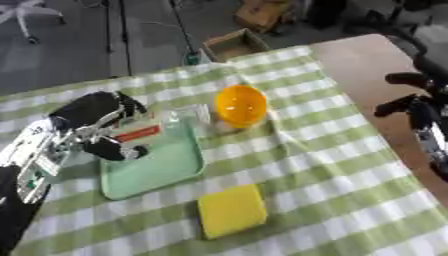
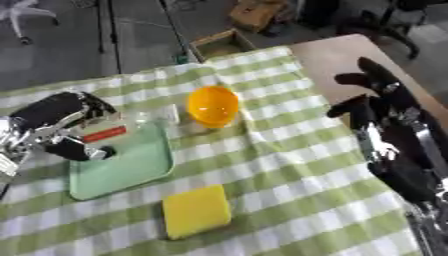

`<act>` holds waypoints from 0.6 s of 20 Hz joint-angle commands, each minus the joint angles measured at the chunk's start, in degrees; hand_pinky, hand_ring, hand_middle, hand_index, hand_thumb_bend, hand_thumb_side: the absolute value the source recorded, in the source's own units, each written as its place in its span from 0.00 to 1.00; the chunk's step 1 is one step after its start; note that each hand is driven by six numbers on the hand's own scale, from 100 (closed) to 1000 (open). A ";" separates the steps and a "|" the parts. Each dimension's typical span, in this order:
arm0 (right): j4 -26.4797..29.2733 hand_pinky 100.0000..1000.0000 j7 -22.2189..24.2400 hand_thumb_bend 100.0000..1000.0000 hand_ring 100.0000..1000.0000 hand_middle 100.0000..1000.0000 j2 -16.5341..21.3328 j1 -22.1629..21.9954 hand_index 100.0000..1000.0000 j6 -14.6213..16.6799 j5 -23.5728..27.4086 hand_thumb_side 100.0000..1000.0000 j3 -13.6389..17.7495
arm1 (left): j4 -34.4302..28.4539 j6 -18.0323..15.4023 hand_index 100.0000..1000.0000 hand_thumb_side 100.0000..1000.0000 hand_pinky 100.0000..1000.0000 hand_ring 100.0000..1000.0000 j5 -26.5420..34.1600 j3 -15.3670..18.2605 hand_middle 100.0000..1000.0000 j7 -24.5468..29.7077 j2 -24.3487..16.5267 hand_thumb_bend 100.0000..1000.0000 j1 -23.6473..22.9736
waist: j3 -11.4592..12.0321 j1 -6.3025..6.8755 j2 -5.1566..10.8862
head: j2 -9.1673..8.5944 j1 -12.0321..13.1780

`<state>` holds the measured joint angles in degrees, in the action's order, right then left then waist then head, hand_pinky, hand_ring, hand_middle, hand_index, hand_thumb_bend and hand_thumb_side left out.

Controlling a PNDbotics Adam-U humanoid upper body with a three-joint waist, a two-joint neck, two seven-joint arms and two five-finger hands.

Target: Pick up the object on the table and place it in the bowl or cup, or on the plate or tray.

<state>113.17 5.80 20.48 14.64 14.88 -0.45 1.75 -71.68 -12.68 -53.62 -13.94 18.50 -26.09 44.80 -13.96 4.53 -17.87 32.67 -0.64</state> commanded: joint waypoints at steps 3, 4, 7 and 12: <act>1.42 0.68 -0.16 0.00 0.56 0.80 0.92 0.37 1.00 0.04 -0.10 0.51 0.46 | -2.88 -2.06 0.88 1.00 0.82 0.81 7.05 1.02 0.82 5.33 -1.80 0.56 0.11 | 0.60 0.51 5.56 | -0.32 -0.29; 1.42 0.68 -0.18 0.00 0.56 0.80 0.93 0.35 1.00 0.04 -0.11 0.51 0.47 | -4.11 -2.47 0.88 1.00 0.82 0.81 8.64 1.21 0.82 7.56 -2.52 0.56 0.00 | 0.75 0.47 5.62 | -0.26 -0.33; 1.42 0.68 -0.24 0.00 0.56 0.80 0.98 0.26 1.00 -0.01 -0.15 0.51 0.51 | -8.19 -3.32 0.89 1.00 0.88 0.85 11.93 1.95 0.85 13.83 -4.85 0.69 -0.41 | 1.13 0.42 5.79 | -0.15 -0.51; 1.42 0.68 -0.34 0.00 0.56 0.80 0.98 0.08 1.00 -0.06 -0.18 0.51 0.61 | -13.48 -2.11 0.90 0.97 0.83 0.84 13.34 4.58 0.86 15.43 -7.52 0.61 -1.59 | 1.76 0.16 6.09 | -0.16 -0.78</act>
<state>113.17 5.70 20.48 14.52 14.83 -0.47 1.78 -82.92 -15.19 -41.08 -10.90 33.97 -31.37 42.57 -12.20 4.53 -17.87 32.68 -1.25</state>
